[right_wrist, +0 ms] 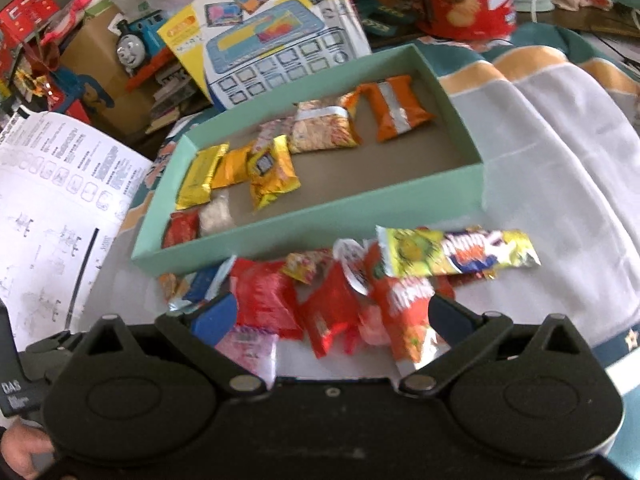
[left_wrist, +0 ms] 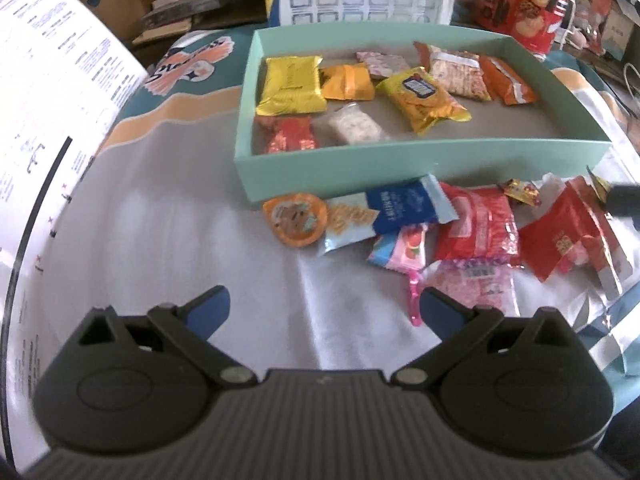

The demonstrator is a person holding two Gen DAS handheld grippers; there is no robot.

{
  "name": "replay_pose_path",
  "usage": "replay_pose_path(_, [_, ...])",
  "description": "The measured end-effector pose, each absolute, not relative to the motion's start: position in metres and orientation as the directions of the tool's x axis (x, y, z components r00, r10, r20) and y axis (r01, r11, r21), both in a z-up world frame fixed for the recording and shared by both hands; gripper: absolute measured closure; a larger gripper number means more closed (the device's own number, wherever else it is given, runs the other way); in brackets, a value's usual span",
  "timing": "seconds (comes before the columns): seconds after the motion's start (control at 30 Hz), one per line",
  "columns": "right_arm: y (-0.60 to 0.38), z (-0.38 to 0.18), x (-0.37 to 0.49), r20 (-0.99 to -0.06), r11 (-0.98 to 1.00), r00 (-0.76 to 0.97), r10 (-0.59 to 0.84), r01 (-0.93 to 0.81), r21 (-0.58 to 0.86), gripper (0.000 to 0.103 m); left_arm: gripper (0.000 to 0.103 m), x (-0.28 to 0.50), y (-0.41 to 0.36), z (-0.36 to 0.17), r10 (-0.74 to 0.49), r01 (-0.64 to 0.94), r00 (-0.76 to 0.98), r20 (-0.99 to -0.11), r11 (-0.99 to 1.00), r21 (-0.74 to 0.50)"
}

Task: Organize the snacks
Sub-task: 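Move both open grippers back to the snack pile, then grasp the tall orange chips packet with the right gripper while the left grasps a red square packet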

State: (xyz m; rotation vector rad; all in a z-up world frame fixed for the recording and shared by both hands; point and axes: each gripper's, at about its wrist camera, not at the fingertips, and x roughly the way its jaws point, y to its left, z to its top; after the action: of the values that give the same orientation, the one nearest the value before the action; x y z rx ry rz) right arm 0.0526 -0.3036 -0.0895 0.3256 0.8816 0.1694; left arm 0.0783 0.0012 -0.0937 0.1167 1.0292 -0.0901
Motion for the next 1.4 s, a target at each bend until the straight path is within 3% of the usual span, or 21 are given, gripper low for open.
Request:
replay_pose_path(0.1, [-0.307,-0.095,0.045,-0.732,0.941,0.629,0.262,0.001,0.338,0.015,0.000,0.082,0.006,-0.095,-0.021,0.109,0.507,-0.861,0.993,0.040])
replay_pose_path(0.2, [-0.310,-0.099,0.040,-0.730,0.946,0.638,0.244,0.009,0.324,0.048,0.000,0.086,0.002,-0.096,-0.035,0.114,0.505,-0.862,0.993,0.027])
replay_pose_path(0.23, [-0.312,-0.099,0.040,-0.731,0.947,0.640,0.238,0.014,0.321,0.051,0.000,0.086,0.000,-0.096,-0.041,0.117,0.503,-0.863,0.993,0.022])
replay_pose_path(0.4, [-0.334,-0.094,0.049,-0.721,0.943,0.667,0.190,0.080,0.322,0.052,0.000,0.089,-0.025,-0.094,-0.106,0.179,0.491,-0.864,0.984,-0.019])
replay_pose_path(0.57, [-0.346,-0.102,0.051,-0.735,0.933,0.638,0.230,0.071,0.353,0.052,0.001,0.089,-0.070,-0.094,-0.173,0.309,0.495,-0.851,0.951,-0.014])
replay_pose_path(0.67, [-0.348,-0.112,0.050,-0.741,0.924,0.619,0.260,0.063,0.377,0.052,0.019,0.089,-0.098,-0.094,-0.207,0.374,0.514,-0.832,0.928,0.000])
replay_pose_path(0.73, [-0.351,-0.115,0.050,-0.738,0.919,0.622,0.261,0.076,0.388,0.053,0.038,0.093,-0.115,-0.096,-0.243,0.419,0.497,-0.833,0.908,-0.015])
replay_pose_path(0.8, [-0.356,-0.116,0.051,-0.733,0.912,0.625,0.269,0.080,0.403,0.059,0.043,0.094,-0.131,-0.096,-0.275,0.465,0.484,-0.831,0.885,-0.022])
replay_pose_path(0.97, [-0.362,-0.117,0.055,-0.722,0.899,0.626,0.296,0.073,0.432,0.064,0.041,0.099,-0.162,-0.108,-0.313,0.551,0.448,-0.838,0.834,-0.017])
replay_pose_path(1.03, [-0.363,-0.120,0.056,-0.725,0.896,0.618,0.303,0.073,0.437,0.065,0.062,0.104,-0.166,-0.118,-0.311,0.555,0.414,-0.856,0.831,-0.034])
replay_pose_path(1.1, [-0.362,-0.123,0.058,-0.731,0.898,0.609,0.308,0.068,0.434,0.065,0.069,0.104,-0.162,-0.117,-0.327,0.549,0.409,-0.852,0.834,-0.056])
replay_pose_path(1.4, [-0.345,-0.132,0.081,-0.749,0.925,0.592,0.299,0.012,0.380,0.053,0.070,0.099,-0.124,-0.116,-0.338,0.488,0.365,-0.868,0.863,-0.131])
